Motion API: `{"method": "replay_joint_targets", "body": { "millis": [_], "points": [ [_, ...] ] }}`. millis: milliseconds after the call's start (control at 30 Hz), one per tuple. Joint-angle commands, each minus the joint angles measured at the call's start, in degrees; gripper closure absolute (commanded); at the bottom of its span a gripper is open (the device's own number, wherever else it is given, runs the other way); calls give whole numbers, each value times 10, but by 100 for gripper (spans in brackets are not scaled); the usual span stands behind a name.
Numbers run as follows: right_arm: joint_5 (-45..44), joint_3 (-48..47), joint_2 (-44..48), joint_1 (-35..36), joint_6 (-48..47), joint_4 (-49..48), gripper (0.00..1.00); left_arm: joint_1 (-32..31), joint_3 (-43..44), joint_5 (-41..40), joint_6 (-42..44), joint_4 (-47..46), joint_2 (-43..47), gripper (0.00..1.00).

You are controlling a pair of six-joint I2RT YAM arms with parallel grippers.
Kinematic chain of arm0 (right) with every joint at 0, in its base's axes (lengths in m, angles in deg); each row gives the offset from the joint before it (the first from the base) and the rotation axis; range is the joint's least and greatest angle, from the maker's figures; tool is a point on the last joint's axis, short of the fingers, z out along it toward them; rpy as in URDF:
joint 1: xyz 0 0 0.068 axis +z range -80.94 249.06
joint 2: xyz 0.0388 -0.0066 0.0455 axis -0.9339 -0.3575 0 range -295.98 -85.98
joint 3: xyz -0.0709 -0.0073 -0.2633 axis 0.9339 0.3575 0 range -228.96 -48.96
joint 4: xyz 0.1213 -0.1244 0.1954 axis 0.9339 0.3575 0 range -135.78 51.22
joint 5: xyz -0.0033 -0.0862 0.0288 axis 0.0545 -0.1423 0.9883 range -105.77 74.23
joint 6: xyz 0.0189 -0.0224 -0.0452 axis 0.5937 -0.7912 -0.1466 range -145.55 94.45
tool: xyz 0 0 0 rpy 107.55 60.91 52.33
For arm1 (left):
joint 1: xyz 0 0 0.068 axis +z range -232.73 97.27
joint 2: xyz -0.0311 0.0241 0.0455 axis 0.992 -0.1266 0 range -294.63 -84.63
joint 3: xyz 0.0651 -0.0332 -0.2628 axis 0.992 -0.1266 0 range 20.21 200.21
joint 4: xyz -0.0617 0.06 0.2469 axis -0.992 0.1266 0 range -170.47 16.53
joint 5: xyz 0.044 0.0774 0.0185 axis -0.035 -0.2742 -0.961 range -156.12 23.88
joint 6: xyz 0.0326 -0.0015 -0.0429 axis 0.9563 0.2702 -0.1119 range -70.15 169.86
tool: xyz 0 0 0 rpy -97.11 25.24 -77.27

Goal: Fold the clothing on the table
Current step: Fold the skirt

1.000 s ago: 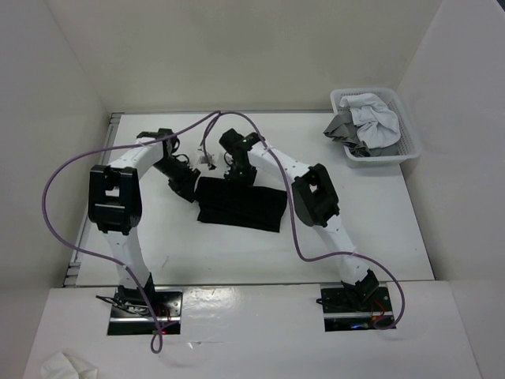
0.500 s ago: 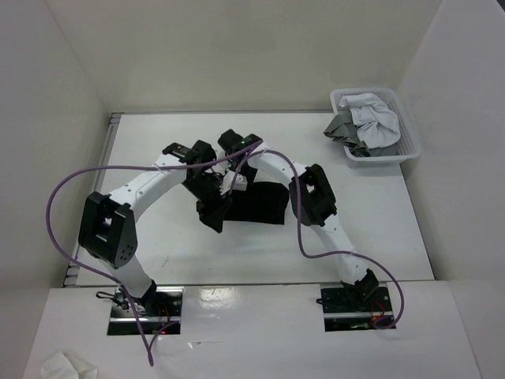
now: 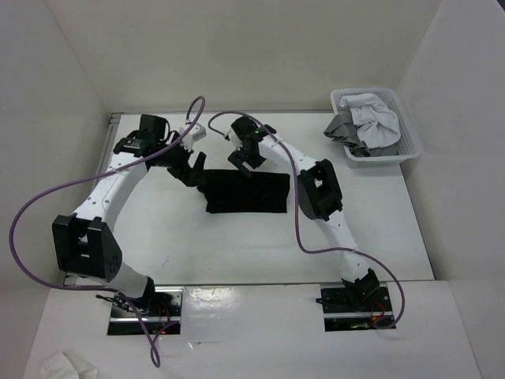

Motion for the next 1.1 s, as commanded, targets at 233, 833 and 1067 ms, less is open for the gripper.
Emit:
{"method": "replay_joint_targets", "body": {
  "millis": [233, 833, 1067],
  "points": [
    [90, -69, 114, -19, 25, 66, 1, 164, -33, -88, -143, -86, 60, 0],
    [193, 221, 167, 117, -79, 0, 9, 339, -93, -83, -126, -22, 96, 0],
    [201, 154, 142, 109, -79, 3, 18, 344, -104, -83, -113, -17, 123, 0]
  ]
}}
